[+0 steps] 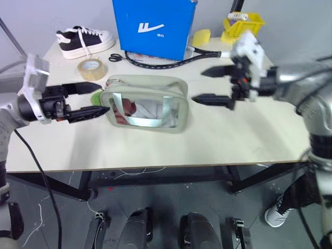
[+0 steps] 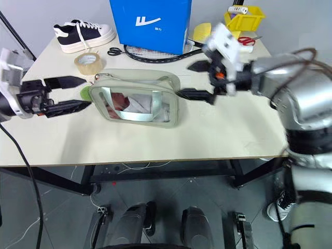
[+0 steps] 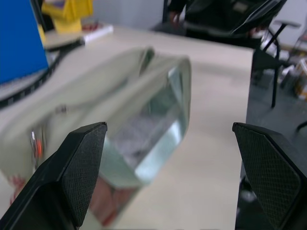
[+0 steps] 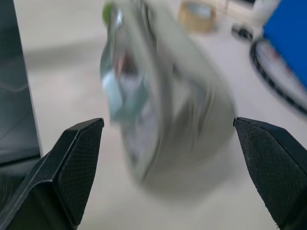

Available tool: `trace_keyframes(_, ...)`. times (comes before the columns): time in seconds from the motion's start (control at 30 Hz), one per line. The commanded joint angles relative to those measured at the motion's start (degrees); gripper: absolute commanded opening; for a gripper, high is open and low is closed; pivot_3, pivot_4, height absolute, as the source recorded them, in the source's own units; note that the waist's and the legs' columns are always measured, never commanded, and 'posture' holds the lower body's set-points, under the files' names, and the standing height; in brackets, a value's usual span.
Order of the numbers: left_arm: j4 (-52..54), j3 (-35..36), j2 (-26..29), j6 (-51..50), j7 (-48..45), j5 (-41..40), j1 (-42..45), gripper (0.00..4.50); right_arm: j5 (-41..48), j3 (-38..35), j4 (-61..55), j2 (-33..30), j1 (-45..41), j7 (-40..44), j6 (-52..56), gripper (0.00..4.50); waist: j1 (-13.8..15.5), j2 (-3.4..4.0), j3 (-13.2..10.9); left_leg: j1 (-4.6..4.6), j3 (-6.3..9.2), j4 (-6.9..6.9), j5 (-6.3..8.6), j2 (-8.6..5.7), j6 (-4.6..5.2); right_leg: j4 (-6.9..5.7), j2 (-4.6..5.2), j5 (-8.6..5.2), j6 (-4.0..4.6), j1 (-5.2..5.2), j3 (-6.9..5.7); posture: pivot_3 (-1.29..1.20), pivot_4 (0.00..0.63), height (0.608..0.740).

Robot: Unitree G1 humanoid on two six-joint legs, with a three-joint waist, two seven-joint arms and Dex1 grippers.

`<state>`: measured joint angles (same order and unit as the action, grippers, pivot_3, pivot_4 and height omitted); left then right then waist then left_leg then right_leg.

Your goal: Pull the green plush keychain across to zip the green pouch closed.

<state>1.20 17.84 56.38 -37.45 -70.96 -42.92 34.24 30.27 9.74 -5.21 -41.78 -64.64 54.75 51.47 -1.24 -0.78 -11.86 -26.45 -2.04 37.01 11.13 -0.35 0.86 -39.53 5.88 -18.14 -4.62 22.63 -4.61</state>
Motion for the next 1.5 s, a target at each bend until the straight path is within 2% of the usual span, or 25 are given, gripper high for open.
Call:
trace_keyframes(0.03, 0.62, 2.14, 1.66, 1.03, -1.22, -0.18, -1.09, 4.47, -4.06, 4.6, 7.56, 7.12, -8.3, -0.73, -0.91, 4.5, 0.07, 0.0, 0.0, -0.01, -0.02, 0.01, -0.02, 0.0, -0.03, 0.0, -0.01, 0.0, 0.0, 0.01, -0.01, 0.0, 0.15, 0.707)
trace_keyframes(0.2, 0.8, 1.95, 2.14, 2.19, -1.88, 0.51, -2.13, 4.47, -11.06, 11.23, 20.83, 16.21, -16.54, 0.34, -3.62, 4.5, 0.56, -0.05, 0.02, -0.1, -0.18, 0.11, -0.03, -0.03, -0.03, -0.16, -0.02, 0.01, -0.01, 0.14, -0.01, 0.0, 0.15, 0.707)
trace_keyframes(0.3, 1.15, 2.2, 2.12, 2.05, -1.83, 0.4, -2.41, 4.47, -15.96, 15.71, 26.15, 18.46, -17.69, 2.03, -6.64, 4.5, 0.66, -0.08, 0.04, -0.09, -0.13, 0.13, 0.0, -0.06, 0.01, -0.16, -0.06, 0.01, -0.01, 0.11, -0.03, 0.0, 0.15, 0.707)
trace_keyframes(0.4, 1.79, 2.41, 2.12, 2.09, -1.78, 0.38, -3.02, 4.5, -18.79, 17.98, 28.33, 19.37, -17.55, 4.41, -8.88, 3.68, 0.49, -0.07, 0.03, -0.11, -0.14, 0.13, 0.0, -0.09, 0.02, -0.18, -0.07, 0.01, -0.02, 0.15, -0.02, 0.0, 0.15, 0.707)
trace_keyframes(0.6, 2.13, 2.45, 2.09, 2.04, -1.54, 0.38, -3.34, 4.5, -20.1, 16.1, 28.57, 19.82, -17.65, 6.78, -9.29, 0.58, 0.1, -0.07, 0.03, -0.19, -0.21, 0.11, -0.1, -0.08, -0.15, -0.38, -0.07, 0.0, -0.02, 0.37, 0.02, 0.0, 0.15, 0.707)
trace_keyframes(0.63, 2.22, 2.47, 2.09, 1.98, -1.48, 0.37, -3.35, 4.5, -20.24, 15.82, 28.38, 19.71, -17.63, 7.08, -9.24, 0.16, 0.08, -0.07, 0.03, -0.18, -0.21, 0.11, -0.1, -0.07, -0.15, -0.39, -0.07, 0.0, -0.02, 0.37, 0.02, 0.0, 0.15, 0.707)
trace_keyframes(0.67, 2.27, 2.33, 2.02, 2.03, -1.44, 0.46, -3.33, 4.5, -20.1, 15.37, 27.43, 19.09, -17.47, 7.8, -8.93, 0.04, 0.1, -0.07, 0.03, -0.18, -0.21, 0.1, -0.1, -0.07, -0.15, -0.39, -0.07, 0.0, -0.02, 0.37, 0.02, 0.0, 0.15, 0.707)
trace_keyframes(0.83, 1.67, 1.16, 1.54, 2.36, -1.5, 1.02, -2.39, 4.5, -19.04, 14.93, 18.53, 14.74, -14.59, 12.09, -6.71, 0.04, 0.55, -0.07, 0.03, -0.23, -0.21, 0.12, -0.09, -0.07, -0.13, -0.37, -0.06, 0.0, -0.02, 0.4, 0.02, 0.0, 0.15, 0.707)
trace_keyframes(1.0, 1.27, 0.81, 1.53, 2.68, -1.77, 1.26, -1.85, 4.5, -17.22, 12.19, 11.66, 11.36, -13.17, 13.46, -2.99, 0.04, 0.38, -0.06, 0.02, -0.23, -0.21, 0.11, -0.01, -0.07, -0.01, -0.38, -0.05, 0.0, -0.02, 0.42, 0.03, 0.0, 0.15, 0.707)
trace_keyframes(1.17, 1.24, 0.31, 1.62, 2.87, -1.98, 1.25, -1.7, 4.5, -15.5, 12.04, 2.67, 7.98, -8.01, 14.05, 0.54, 0.04, 0.37, -0.06, 0.02, -0.25, -0.22, 0.12, -0.02, -0.07, -0.03, -0.38, -0.04, 0.0, -0.02, 0.42, 0.02, 0.0, 0.15, 0.707)
trace_keyframes(1.47, 0.48, -1.13, 1.6, 3.35, -2.91, 1.87, -0.67, 4.5, -13.95, 11.38, -4.62, 4.37, -1.66, 14.29, 0.08, 0.04, 0.57, -0.07, 0.03, -0.21, -0.21, 0.13, -0.01, -0.07, 0.0, -0.36, -0.02, 0.0, -0.02, 0.34, 0.01, 0.0, 0.15, 0.707)
trace_keyframes(1.5, 0.36, -1.37, 1.54, 3.45, -3.11, 1.99, -0.5, 4.5, -13.82, 11.21, -4.88, 3.89, -1.32, 14.35, -0.28, 0.71, 0.59, -0.07, 0.03, -0.19, -0.2, 0.14, 0.0, -0.07, 0.0, -0.35, -0.02, 0.0, -0.02, 0.31, 0.01, 0.0, 0.15, 0.707)
